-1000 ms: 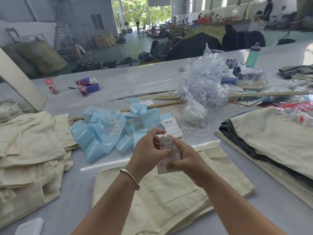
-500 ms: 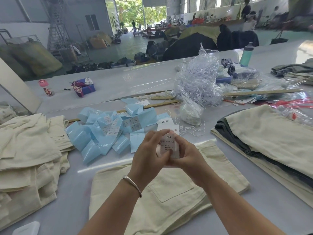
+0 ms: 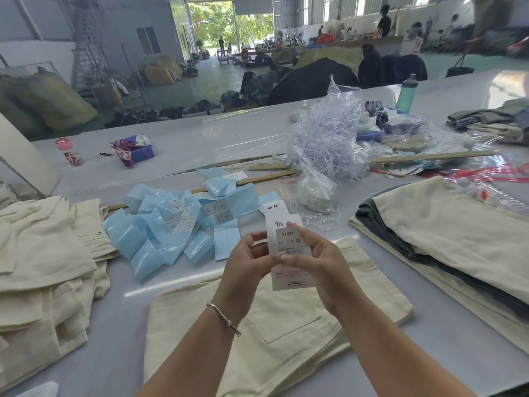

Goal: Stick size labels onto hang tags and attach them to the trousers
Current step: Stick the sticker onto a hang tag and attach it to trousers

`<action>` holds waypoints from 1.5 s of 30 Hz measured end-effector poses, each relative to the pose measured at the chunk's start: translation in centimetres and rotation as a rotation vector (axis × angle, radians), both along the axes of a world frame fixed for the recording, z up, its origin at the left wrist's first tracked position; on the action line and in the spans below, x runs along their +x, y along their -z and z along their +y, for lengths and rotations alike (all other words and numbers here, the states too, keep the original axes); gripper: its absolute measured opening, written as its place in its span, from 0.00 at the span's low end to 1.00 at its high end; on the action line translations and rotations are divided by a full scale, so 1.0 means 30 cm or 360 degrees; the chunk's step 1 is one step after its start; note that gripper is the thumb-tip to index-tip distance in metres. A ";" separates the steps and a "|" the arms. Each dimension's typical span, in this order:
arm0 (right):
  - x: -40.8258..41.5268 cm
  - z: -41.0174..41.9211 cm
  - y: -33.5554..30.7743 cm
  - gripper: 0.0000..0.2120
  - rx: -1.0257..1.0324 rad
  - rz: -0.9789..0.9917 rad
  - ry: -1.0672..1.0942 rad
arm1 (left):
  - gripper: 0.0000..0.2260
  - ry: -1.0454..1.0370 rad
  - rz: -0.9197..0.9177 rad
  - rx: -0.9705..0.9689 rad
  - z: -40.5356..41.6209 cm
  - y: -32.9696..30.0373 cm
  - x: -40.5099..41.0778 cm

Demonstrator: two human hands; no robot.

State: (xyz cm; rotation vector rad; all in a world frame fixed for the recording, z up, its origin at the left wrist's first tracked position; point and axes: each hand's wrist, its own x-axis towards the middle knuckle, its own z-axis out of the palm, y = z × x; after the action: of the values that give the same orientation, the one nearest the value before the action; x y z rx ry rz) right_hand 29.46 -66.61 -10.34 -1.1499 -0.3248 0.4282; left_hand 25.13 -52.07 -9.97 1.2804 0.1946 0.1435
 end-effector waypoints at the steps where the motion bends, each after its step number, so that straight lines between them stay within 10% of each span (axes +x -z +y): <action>1: -0.001 -0.003 -0.003 0.30 0.0034 0.0058 0.0011 | 0.22 -0.0011 -0.0016 -0.0031 -0.008 0.002 -0.001; 11: 0.032 -0.025 -0.027 0.18 -0.0023 0.0565 0.0296 | 0.21 0.0072 -0.0122 0.0259 -0.040 0.037 0.004; 36: 0.306 -0.060 0.125 0.08 -0.0498 0.0295 0.0387 | 0.04 -0.0076 0.0302 0.0399 -0.130 0.158 0.218; 45: 0.651 -0.129 0.385 0.07 -0.1274 0.0041 0.0631 | 0.09 -0.0304 0.0595 0.0354 -0.054 0.290 0.338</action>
State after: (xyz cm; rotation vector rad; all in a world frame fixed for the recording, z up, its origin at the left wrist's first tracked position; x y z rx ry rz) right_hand 49.00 -70.47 -21.88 -1.9403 0.1265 0.2155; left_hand 35.25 -53.69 -18.66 1.5032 0.6370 0.0892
